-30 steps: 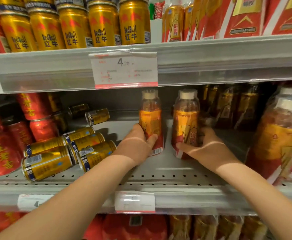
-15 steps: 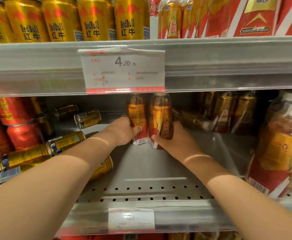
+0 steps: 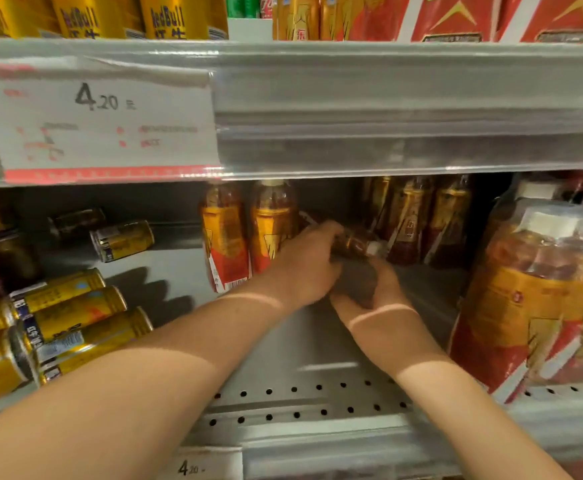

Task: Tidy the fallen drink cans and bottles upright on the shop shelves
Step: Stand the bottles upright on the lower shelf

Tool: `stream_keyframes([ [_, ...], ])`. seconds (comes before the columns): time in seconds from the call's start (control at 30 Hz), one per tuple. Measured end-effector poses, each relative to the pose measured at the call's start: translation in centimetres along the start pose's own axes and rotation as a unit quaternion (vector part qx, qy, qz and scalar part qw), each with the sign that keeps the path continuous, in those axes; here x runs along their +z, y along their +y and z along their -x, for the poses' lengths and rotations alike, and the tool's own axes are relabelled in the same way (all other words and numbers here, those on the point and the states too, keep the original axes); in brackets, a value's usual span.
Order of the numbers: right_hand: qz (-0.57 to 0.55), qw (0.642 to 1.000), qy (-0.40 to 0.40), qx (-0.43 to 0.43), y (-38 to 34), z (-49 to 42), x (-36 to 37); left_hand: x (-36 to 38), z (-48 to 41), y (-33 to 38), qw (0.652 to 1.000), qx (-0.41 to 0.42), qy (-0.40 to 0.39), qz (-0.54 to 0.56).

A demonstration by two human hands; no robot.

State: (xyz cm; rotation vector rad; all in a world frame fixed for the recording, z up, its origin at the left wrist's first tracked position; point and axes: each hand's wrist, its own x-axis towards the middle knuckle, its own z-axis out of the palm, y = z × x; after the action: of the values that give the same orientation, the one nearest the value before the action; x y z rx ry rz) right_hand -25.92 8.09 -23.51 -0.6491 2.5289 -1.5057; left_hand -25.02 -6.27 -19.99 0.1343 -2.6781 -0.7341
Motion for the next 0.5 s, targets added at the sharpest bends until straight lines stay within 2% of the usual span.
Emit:
stream_keyframes([
  [0.07,0.026,0.999,-0.012,0.020,1.0,0.7,-0.3,1.9,-3.0,-0.5,0.999,0.007,0.006,-0.052],
  [0.13,0.045,0.998,-0.027,0.035,1.5,1.1,-0.4,3.6,-5.8,-0.8,0.992,0.018,-0.024,-0.125],
  [0.33,0.012,0.998,-0.029,0.046,1.9,0.6,-0.7,6.0,-10.0,-0.6,0.959,0.007,-0.084,-0.270],
  [0.43,0.005,0.998,-0.030,0.049,1.9,0.6,-0.9,5.2,-9.8,-0.1,0.935,0.063,-0.071,-0.341],
  [0.5,0.015,0.998,-0.038,0.048,1.6,0.9,-0.9,4.5,-8.7,0.2,0.936,0.097,-0.067,-0.331],
])
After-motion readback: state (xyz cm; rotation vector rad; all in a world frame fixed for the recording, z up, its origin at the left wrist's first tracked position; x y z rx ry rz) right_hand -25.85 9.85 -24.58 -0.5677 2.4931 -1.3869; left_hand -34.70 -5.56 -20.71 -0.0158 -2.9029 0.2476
